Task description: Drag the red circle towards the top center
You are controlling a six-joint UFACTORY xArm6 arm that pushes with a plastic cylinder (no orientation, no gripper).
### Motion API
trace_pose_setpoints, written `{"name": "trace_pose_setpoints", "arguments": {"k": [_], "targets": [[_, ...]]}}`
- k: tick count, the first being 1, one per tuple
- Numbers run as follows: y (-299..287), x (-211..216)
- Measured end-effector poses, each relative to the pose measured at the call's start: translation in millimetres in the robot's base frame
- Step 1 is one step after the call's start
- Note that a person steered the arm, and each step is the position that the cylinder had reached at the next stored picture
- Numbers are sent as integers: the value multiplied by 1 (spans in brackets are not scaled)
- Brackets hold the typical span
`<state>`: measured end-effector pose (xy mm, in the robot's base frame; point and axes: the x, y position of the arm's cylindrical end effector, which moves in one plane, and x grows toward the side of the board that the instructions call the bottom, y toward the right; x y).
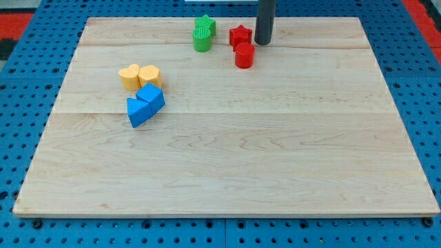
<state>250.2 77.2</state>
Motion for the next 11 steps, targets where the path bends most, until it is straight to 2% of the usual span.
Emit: {"name": "trace_pose_setpoints", "arguments": {"k": [1, 2, 3, 4, 6, 7, 8, 9, 11], "targets": [[-51, -13], [3, -3], [46, 74], [-8, 99], [-37, 27], [-34, 18], [-7, 25], [-3, 60], [-3, 67]]}}
